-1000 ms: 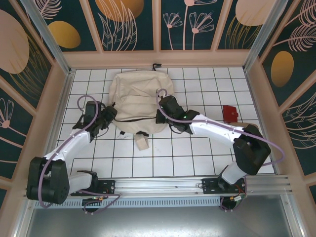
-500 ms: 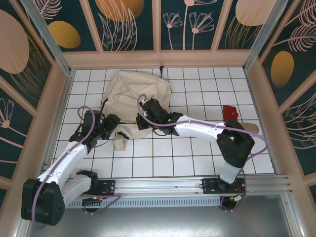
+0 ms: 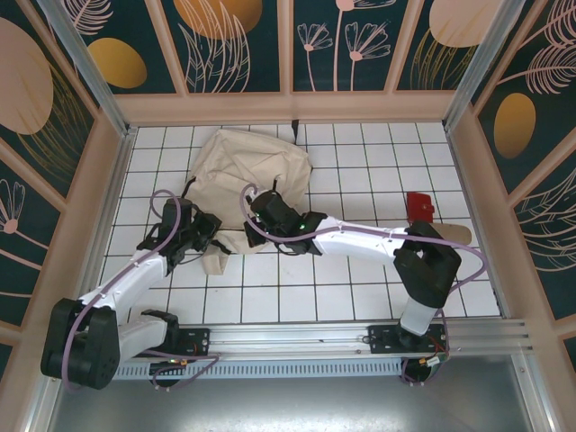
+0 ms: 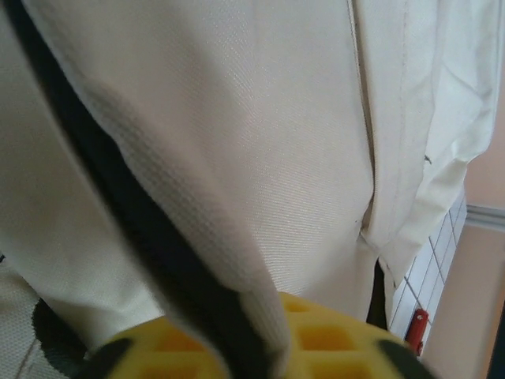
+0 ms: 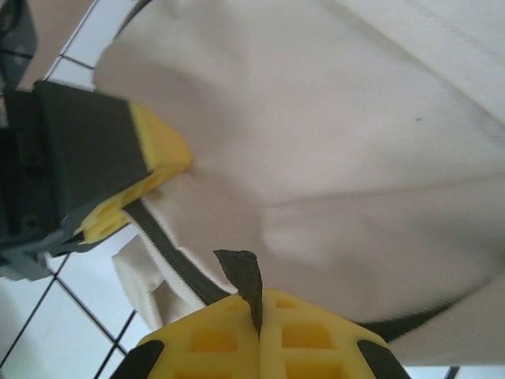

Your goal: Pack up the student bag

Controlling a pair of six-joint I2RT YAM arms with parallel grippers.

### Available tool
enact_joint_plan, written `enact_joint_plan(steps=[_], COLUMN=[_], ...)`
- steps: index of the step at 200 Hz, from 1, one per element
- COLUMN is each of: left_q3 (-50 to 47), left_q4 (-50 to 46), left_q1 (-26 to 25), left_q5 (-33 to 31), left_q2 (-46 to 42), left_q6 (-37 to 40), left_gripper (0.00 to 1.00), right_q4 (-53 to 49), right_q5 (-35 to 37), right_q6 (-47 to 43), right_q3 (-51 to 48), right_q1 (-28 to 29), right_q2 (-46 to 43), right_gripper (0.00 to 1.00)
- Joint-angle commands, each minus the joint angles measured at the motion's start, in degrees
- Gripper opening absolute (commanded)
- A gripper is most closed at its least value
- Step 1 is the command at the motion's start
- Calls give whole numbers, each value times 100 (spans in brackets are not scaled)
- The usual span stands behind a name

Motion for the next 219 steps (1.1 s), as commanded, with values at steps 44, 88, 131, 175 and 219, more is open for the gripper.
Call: enact_joint_plan(steps=[44, 88, 131, 175, 219], left_q3=[-339, -392, -454, -454, -394], left_q4=[-111, -234, -290, -266, -318], left_q1=[7, 6, 7, 9, 8], left_q5=[-699, -821, -833, -759, -707], left_q2=[-129, -270, -379, -391, -389], left_q6=[-21, 0, 18, 55, 153], left_gripper=[0, 0, 0, 0, 0], right_q4=[-1501, -1689, -1401, -1049, -847], right_q5=[2642, 3016, 2770, 2396, 2264], right_q6=[602, 708, 448, 252, 119], right_q3=[341, 465, 482, 401, 560], right_q1=[-22, -304, -803, -1189, -1488], right_q2=[-54, 88, 314, 437, 784], right_gripper=[0, 0, 0, 0, 0])
